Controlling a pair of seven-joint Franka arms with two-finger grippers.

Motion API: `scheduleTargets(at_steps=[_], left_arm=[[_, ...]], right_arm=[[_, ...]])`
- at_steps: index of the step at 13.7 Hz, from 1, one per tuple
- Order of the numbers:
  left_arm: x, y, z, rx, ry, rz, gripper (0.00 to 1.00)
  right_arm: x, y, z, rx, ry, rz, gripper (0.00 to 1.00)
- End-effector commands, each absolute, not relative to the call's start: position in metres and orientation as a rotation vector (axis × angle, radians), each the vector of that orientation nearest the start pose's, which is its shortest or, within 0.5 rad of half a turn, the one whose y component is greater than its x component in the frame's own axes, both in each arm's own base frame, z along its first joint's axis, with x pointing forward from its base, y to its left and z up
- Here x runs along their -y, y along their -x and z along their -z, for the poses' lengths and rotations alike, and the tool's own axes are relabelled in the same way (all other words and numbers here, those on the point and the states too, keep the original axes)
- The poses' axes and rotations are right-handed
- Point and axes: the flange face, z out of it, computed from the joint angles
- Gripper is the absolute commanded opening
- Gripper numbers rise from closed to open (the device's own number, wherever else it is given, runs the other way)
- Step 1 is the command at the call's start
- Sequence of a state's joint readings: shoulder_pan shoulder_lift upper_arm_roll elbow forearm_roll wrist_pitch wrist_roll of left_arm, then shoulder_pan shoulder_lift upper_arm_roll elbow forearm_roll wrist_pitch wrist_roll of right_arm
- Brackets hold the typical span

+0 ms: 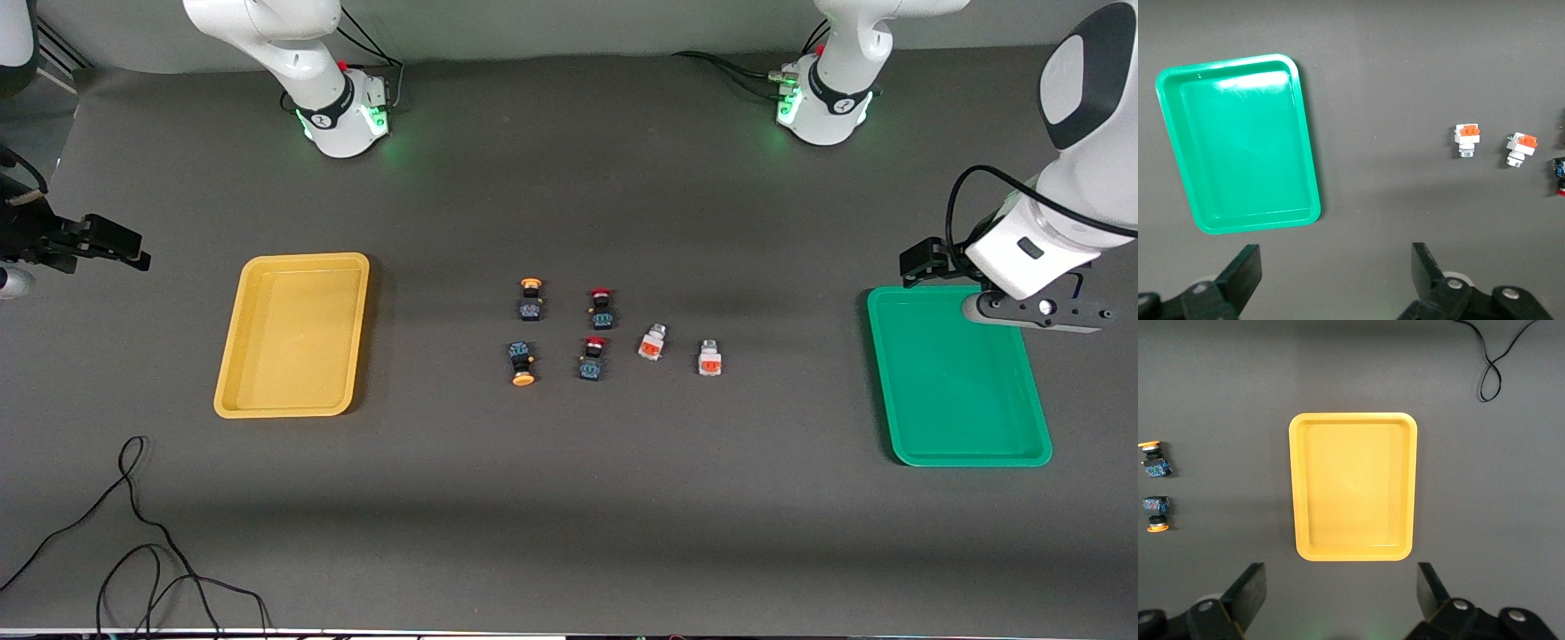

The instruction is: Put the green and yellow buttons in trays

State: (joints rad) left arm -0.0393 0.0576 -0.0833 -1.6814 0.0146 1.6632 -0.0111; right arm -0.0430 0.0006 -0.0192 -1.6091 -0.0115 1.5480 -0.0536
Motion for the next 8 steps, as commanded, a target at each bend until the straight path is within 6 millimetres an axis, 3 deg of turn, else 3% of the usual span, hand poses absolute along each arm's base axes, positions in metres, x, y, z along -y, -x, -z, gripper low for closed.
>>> scheduleTargets(at_steps=[1,8], left_arm=[[0.0674,-0.5657,-0.5396,-0.206,3.135,-0.132,1.0],[0.0576,-0.5633,-0.534,-0.211,3.133,-0.174,1.0]], right_arm=[[0.0394,-0.5486,-0.6081,0.014,3.165,-0.1,1.0],[0.0377,-0.5468,-0.6068,0.014,3.164,-0.11,1.0]])
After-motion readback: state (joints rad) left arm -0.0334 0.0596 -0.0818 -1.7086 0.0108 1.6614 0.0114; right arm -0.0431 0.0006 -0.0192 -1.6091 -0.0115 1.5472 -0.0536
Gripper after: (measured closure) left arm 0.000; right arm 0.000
